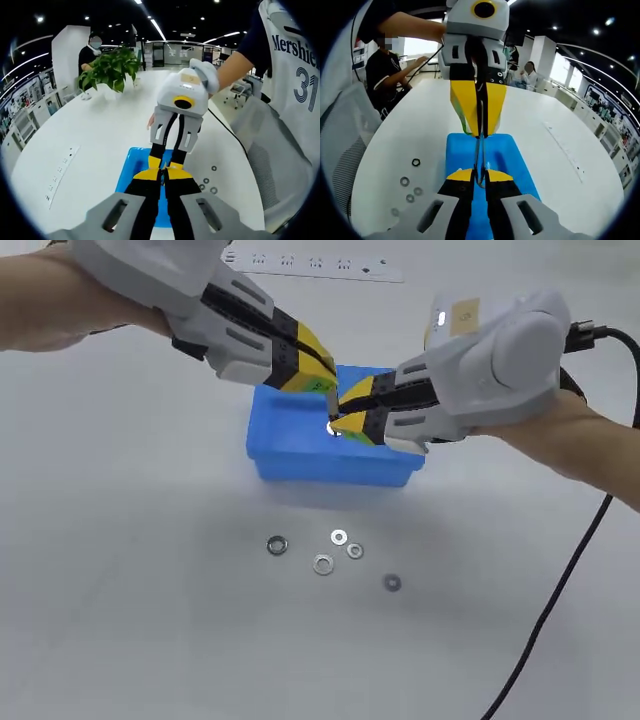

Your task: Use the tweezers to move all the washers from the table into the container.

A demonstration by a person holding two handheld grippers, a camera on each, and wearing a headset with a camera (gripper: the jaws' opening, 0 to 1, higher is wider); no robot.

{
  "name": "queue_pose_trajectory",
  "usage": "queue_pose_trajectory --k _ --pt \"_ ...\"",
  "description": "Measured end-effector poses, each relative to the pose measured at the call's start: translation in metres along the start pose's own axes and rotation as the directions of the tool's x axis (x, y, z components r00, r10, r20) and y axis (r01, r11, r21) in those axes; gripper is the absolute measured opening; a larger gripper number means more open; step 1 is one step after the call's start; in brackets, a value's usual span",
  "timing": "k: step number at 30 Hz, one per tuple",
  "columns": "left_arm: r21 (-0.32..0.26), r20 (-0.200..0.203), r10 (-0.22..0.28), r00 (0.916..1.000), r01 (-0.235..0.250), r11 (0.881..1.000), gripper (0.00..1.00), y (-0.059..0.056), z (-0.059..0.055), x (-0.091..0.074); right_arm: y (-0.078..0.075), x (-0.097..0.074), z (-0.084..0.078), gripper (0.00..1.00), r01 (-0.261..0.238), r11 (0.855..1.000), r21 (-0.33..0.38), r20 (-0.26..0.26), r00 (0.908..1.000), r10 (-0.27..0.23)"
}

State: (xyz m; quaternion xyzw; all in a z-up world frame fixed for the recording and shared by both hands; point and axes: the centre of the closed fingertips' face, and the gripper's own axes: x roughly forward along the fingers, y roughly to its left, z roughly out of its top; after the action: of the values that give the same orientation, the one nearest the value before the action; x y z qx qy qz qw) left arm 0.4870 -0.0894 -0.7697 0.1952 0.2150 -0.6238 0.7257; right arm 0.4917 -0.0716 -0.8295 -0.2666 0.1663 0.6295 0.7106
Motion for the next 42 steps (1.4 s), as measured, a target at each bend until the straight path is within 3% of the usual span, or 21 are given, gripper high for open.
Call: queue_pose_trajectory --k 10,18,26,32,38,42 --pt "-0.016 -0.023 -0.01 0.9997 0.009 1.0 0.06 0.003 -0.012 0.008 0.001 0.009 -0.011 0.1 -0.016 0.999 0.031 -0.015 0.9997 0.016" --pt "0.01 -0.056 -0.015 0.9983 0.015 1.0 0.06 0.0 -0.018 0.012 0.004 0.009 -0.012 0.11 -0.015 0.999 0.047 -0.023 0.9996 0.016" --pt "0.051 -0.052 -0.009 0.9986 0.012 0.999 0.06 -0.007 -0.006 0.001 0.006 0.001 -0.001 0.12 -0.005 0.999 0.034 -0.012 0.9999 0.005" --pt "0.084 -0.032 0.002 0.9995 0.001 0.996 0.06 -0.017 0.015 -0.011 0.011 -0.014 0.026 0.12 0.016 1.0 0.003 0.03 0.9994 -0.016" --pt "0.121 -0.019 0.005 0.9998 -0.002 0.993 0.06 -0.036 0.031 -0.022 0.024 -0.027 0.046 0.12 0.022 1.0 -0.021 0.061 0.9979 -0.021" --pt "0.145 -0.023 -0.003 0.9997 0.006 0.989 0.06 -0.053 0.035 -0.027 0.04 -0.032 0.053 0.12 0.008 0.999 -0.042 0.059 0.9983 -0.006"
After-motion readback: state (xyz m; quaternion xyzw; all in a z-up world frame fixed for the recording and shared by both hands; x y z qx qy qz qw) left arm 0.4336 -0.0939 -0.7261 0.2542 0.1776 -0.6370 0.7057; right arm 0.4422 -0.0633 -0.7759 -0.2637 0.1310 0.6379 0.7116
